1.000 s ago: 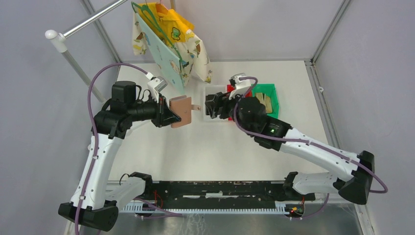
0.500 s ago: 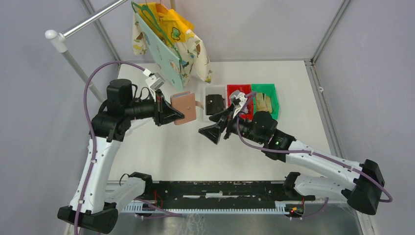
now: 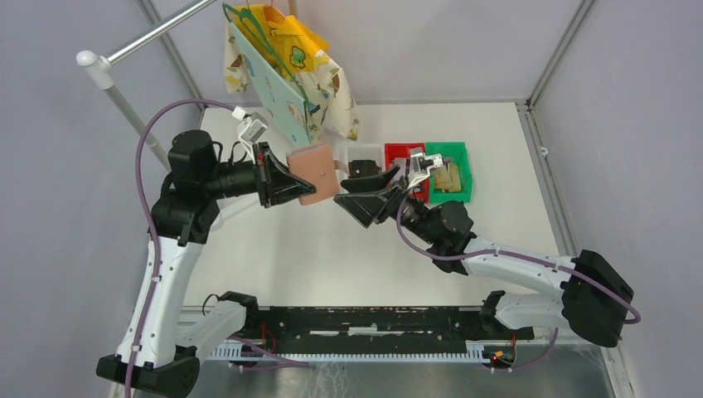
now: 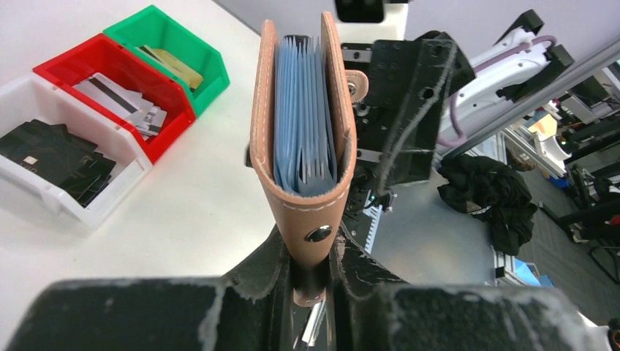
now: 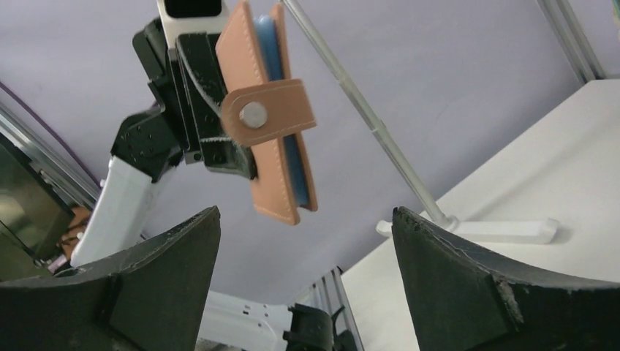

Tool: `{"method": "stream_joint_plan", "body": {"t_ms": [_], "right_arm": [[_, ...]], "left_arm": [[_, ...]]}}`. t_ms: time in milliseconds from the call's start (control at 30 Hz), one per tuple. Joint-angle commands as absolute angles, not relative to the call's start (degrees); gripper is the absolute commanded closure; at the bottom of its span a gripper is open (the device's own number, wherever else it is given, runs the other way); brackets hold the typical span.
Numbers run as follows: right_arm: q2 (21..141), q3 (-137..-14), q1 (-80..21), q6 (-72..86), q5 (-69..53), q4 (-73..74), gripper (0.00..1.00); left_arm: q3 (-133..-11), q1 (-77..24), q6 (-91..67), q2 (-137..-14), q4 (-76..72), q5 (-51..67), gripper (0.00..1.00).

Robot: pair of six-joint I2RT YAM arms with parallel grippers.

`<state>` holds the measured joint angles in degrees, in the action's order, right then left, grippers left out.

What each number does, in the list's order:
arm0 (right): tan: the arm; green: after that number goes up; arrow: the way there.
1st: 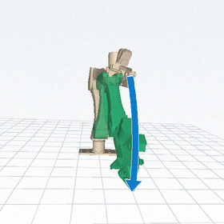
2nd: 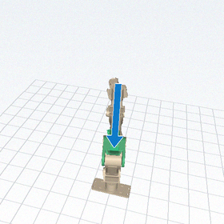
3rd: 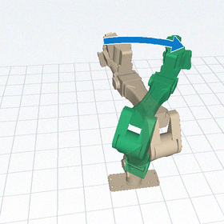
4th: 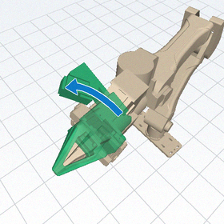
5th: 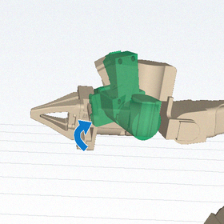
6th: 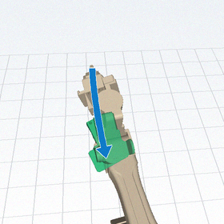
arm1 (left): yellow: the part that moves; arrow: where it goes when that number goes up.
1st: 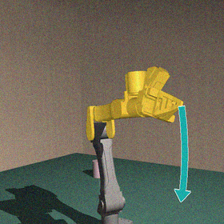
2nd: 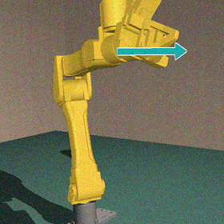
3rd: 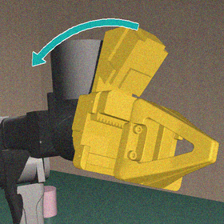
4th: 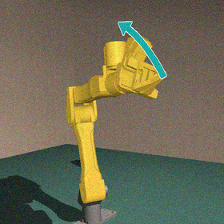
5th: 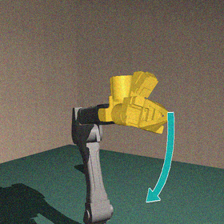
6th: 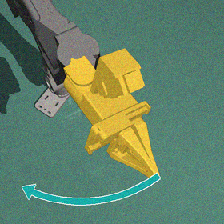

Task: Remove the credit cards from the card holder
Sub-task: Open the card holder.

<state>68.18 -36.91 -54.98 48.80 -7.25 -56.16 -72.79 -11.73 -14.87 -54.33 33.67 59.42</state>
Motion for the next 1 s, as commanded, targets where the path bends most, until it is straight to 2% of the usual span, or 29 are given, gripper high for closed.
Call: {"method": "stream_joint_plan", "body": {"t_ms": [0, 200, 300, 500, 633, 767, 833, 867, 900, 933, 967], "right_arm": [[71.44, -40.45, -55.15, 54.48, -4.64, -68.04, 0.09], [74.28, -42.61, -55.18, 55.89, -0.56, -69.00, 0.11], [75.32, -41.78, -55.21, 58.57, -0.35, -74.62, 0.11], [77.75, -47.23, -55.20, 61.10, -4.85, -71.75, 0.17], [78.57, -50.73, -55.11, 61.56, -7.09, -65.85, 0.33], [77.77, -50.14, -54.47, 62.76, -7.11, -65.20, 0.64], [76.15, -49.99, -54.07, 62.02, -6.98, -62.16, 0.71], [75.34, -49.57, -53.97, 61.47, -6.81, -61.39, 0.71], [74.35, -48.98, -53.88, 61.16, -6.09, -60.78, 0.65], [73.63, -48.14, -53.86, 60.89, -5.28, -60.45, 0.55], [72.79, -47.43, -53.89, 60.78, -4.27, -60.21, 0.41]], "left_arm": [[-73.86, -11.76, -19.47, -52.24, 28.98, 62.81, 0.98], [-73.49, -11.69, -20.30, -51.05, 28.98, 63.58, 0.98], [-73.07, -11.80, -20.39, -50.36, 29.00, 63.95, 0.98], [-72.16, -11.81, -20.35, -50.00, 29.01, 64.07, 0.98], [-72.33, -11.82, -20.24, -50.06, 29.00, 64.07, 0.98], [-72.36, -11.78, -19.72, -49.86, 29.00, 63.83, 0.97], [-72.21, -11.85, -19.37, -49.68, 29.00, 63.56, 0.95], [-72.12, -11.79, -19.26, -49.66, 29.00, 63.48, 0.95], [-72.08, -11.83, -19.25, -49.69, 28.95, 63.42, 0.95], [-72.07, -11.81, -19.57, -49.68, 28.67, 63.22, 0.95], [-72.08, -11.78, -19.94, -49.62, 28.18, 63.01, 0.95]]}}
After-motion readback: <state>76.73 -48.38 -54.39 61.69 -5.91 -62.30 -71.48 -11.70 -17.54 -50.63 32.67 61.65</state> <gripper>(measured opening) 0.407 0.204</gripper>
